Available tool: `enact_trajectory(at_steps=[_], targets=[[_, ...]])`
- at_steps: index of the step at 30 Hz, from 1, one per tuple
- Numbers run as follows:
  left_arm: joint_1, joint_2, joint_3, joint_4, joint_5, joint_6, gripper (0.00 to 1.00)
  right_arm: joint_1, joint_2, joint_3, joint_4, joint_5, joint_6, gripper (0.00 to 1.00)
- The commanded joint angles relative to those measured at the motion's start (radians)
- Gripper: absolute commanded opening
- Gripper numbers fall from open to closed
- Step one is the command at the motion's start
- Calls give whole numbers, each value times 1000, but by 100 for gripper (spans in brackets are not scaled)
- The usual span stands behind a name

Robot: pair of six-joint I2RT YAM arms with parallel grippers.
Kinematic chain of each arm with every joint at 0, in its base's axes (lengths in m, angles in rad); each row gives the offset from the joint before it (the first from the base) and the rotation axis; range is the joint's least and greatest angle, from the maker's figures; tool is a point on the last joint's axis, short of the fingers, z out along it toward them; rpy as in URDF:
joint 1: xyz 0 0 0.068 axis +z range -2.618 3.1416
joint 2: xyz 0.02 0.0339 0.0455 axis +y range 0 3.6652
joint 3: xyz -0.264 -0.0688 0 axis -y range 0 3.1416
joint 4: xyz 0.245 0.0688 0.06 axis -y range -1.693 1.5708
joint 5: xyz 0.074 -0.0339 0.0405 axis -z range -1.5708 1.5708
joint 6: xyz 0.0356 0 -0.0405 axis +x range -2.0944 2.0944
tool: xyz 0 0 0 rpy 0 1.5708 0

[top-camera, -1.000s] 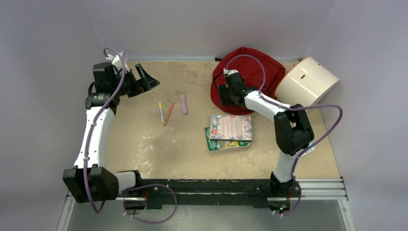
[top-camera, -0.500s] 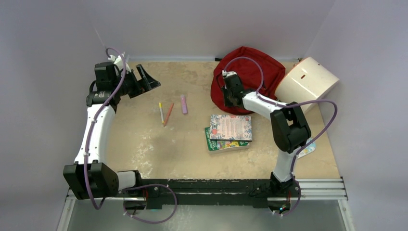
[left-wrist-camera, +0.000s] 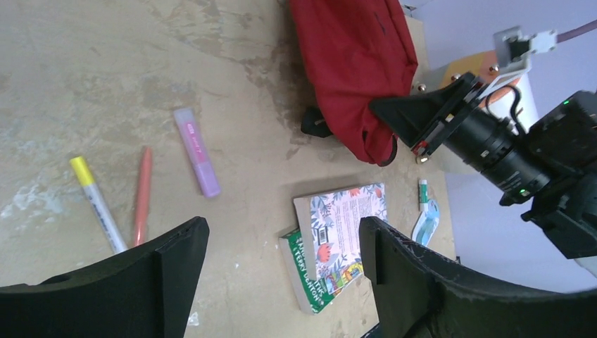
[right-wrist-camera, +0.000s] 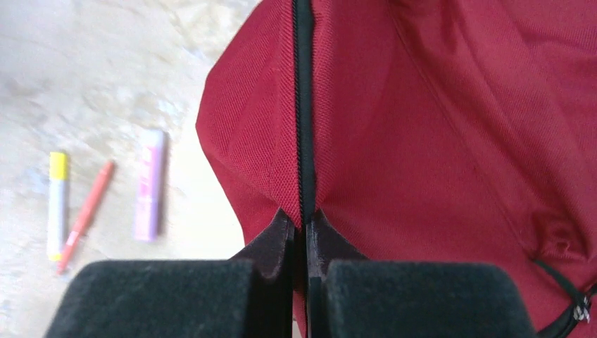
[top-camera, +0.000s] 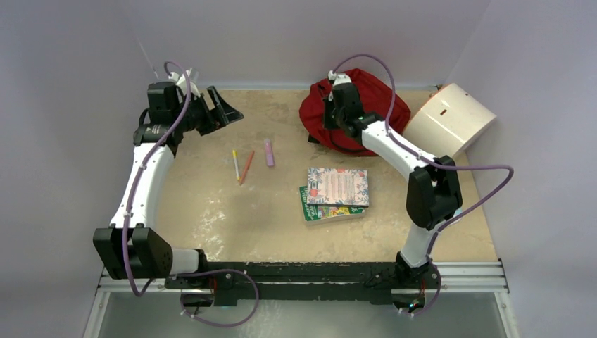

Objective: Pack the student bag
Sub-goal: Adjust the student bag at the center of the board.

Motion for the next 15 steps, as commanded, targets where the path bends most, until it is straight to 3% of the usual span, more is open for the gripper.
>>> enact_trajectory(at_steps=[1,15], targets=[[-41,21,38,120,-7,-62,78,-8,-51,147,18,-48,69,0],[-255,288,92,465,16,-205,78,-64,-101,140,63,-334,229,0]])
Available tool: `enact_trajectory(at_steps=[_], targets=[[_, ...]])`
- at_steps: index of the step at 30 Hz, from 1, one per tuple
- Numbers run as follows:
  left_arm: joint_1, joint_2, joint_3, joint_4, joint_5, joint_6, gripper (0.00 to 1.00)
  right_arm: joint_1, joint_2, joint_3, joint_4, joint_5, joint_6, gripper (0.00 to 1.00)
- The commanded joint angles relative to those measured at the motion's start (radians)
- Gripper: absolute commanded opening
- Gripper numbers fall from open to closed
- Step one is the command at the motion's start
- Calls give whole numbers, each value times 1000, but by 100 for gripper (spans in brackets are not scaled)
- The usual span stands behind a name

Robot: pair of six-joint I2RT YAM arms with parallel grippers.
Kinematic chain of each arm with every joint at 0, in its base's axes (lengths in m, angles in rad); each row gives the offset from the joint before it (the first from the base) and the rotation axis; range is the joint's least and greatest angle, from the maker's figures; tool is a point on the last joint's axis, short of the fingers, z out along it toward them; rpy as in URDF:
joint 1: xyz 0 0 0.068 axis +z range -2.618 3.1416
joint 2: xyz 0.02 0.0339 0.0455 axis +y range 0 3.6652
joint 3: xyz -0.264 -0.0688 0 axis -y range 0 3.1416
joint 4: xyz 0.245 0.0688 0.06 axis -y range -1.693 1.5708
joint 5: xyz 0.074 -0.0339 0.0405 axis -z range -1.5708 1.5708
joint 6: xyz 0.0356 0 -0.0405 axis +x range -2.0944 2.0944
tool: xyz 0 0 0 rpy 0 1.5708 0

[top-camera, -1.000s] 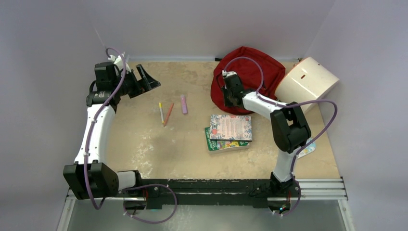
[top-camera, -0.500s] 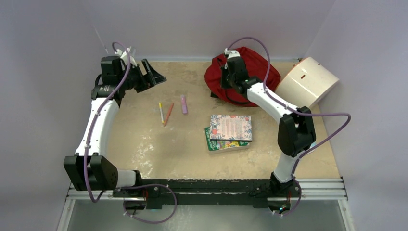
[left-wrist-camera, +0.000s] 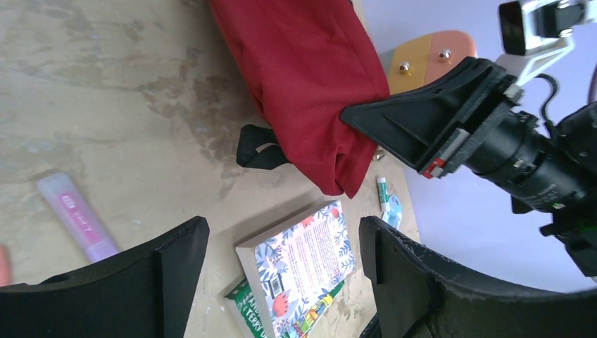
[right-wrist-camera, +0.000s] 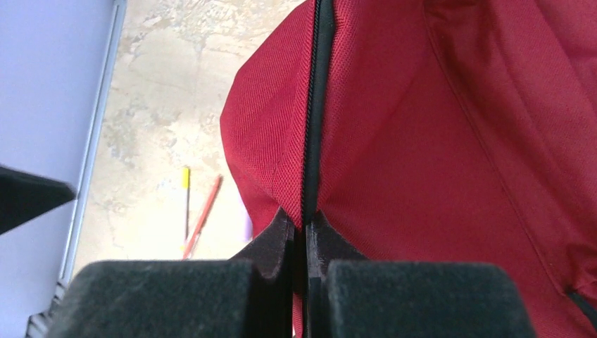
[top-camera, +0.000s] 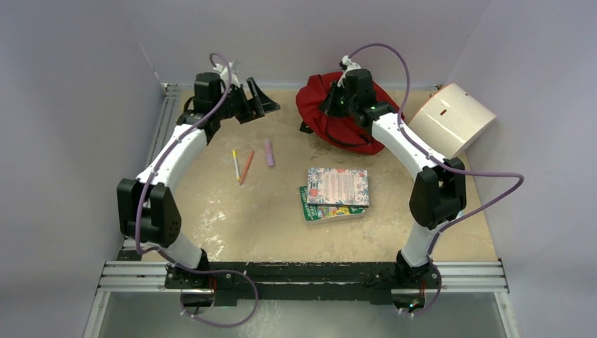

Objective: Pack the student bag
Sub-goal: Adjust the student bag at the center of the board.

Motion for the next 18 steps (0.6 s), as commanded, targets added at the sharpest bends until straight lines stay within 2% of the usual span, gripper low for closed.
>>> enact_trajectory(at_steps=[1,11,18], targets=[[-42,60,40,154,25,-53,78,3,-97,-2,90,-112,43,0],[-82,156,-15,300,40,-117,77,3,-147,-111,105,-237,9,0],[-133,249,1,342,55,-139,69,4,-168,-147,98,-281,-3,0]])
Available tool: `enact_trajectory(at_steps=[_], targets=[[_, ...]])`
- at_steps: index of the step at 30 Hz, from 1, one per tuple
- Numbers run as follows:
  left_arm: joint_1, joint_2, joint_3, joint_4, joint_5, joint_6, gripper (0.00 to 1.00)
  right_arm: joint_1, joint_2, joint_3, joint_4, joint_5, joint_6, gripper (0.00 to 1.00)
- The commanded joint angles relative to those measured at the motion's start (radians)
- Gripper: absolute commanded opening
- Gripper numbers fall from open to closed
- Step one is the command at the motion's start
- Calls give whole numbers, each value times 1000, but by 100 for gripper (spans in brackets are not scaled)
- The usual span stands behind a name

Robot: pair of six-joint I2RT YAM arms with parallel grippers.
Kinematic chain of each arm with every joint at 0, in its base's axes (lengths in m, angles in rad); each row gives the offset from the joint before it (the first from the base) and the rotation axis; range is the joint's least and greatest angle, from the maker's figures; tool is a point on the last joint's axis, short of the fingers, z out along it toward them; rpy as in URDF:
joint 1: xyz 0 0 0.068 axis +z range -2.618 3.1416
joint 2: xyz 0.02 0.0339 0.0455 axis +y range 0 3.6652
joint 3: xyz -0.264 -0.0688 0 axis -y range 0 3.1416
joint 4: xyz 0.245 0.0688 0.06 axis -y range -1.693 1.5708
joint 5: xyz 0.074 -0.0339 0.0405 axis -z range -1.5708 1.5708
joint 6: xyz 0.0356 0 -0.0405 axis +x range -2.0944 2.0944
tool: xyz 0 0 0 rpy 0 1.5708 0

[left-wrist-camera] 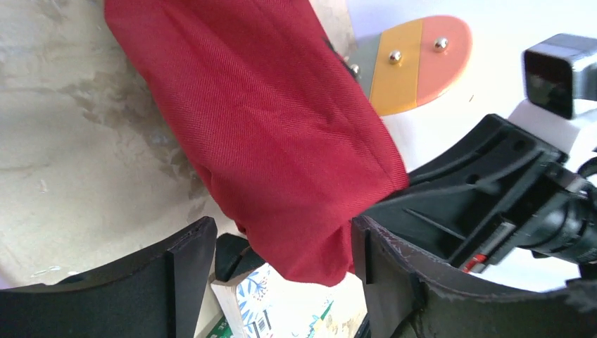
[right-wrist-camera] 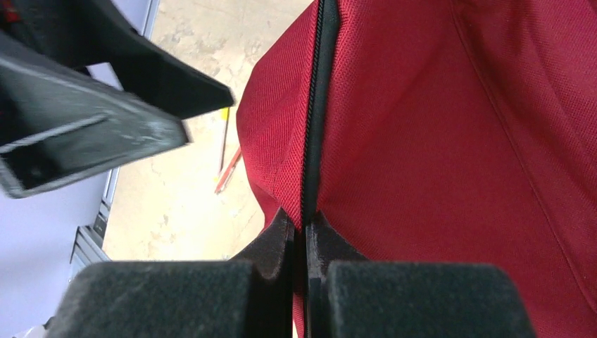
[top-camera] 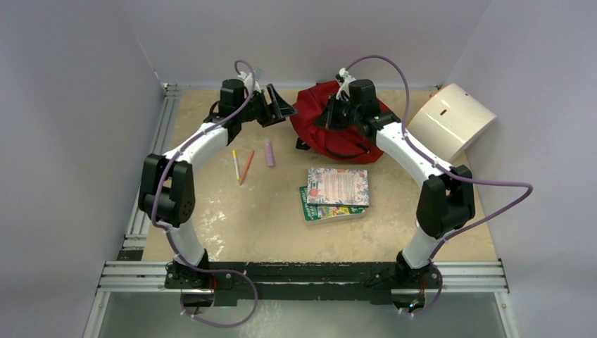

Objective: Pack the student bag
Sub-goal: Adjust the student bag at the center of the board.

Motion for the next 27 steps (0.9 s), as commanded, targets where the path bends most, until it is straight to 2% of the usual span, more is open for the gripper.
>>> enact_trajectory(at_steps=[1,9,12,15,18,19,22,25,27], targets=[[-38,53,12,77,33,-23,67,6,-75,-6,82,-79,-14,0],[-45,73,-31,89,24,-39,63,6,-82,-36,92,-121,-27,0],[-46,91,-24,113,44,-58,51,7,-72,-42,106,-124,-37,0],[-47,119,0,115,70,-62,29,6,-73,-56,72,-96,-32,1],[-47,123,-6,112,79,-49,3,6,-105,-78,63,33,-24,17],[-46,121,-15,113,78,-43,0,6,-116,-83,58,75,-22,22],[-47,113,-48,130,83,-28,0,0,-145,-92,20,216,-24,36],[-47,104,-85,141,91,-5,0,-25,-173,-117,-19,345,-10,44],[-47,97,-104,139,90,13,0,-67,-200,-156,-24,381,17,45]])
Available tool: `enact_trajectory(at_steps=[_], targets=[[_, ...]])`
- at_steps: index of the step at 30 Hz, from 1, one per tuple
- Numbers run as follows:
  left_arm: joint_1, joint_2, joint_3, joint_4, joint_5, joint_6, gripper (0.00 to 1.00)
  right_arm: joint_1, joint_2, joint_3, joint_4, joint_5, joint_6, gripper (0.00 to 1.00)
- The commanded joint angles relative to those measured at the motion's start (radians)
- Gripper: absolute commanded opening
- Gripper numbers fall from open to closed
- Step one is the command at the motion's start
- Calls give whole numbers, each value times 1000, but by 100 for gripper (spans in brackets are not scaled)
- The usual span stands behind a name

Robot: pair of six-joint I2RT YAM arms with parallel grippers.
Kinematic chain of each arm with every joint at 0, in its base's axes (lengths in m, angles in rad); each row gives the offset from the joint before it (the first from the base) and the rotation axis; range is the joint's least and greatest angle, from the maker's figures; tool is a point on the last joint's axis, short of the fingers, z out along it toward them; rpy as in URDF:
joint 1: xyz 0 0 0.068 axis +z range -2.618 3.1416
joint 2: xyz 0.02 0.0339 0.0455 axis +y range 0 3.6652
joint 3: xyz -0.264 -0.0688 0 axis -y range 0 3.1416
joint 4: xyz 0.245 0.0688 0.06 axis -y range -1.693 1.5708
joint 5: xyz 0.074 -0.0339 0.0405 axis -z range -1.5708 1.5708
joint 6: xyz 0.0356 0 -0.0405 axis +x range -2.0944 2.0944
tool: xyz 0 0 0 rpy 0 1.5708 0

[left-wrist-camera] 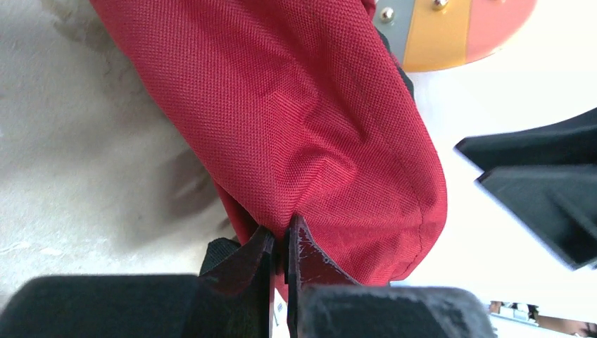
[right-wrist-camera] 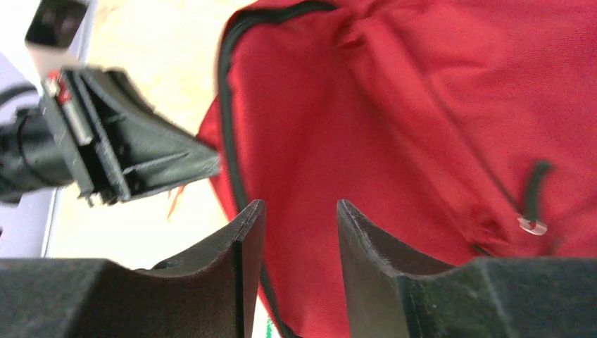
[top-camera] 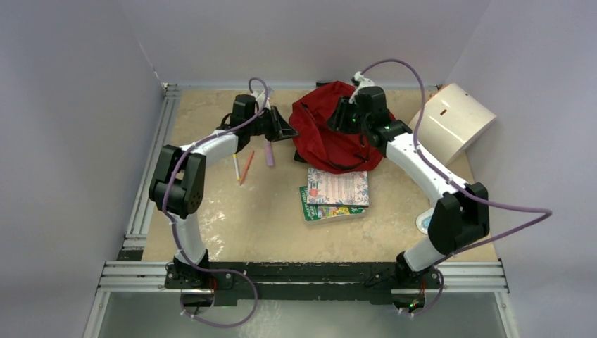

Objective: Pack the student bag
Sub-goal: Adjust the student bag at the center of the board.

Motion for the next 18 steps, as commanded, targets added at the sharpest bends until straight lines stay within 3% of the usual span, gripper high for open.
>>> enact_trajectory(at_steps=[1,7,18], targets=[[2,-33,-40,55,30,61,0,-87,-91,-69,-10,190,54,45],[2,-38,-71,41,30,109,0,-173,-154,-216,26,238,119,45],[-11,-19,-74,9,29,151,0,-226,-32,-324,123,212,142,41]])
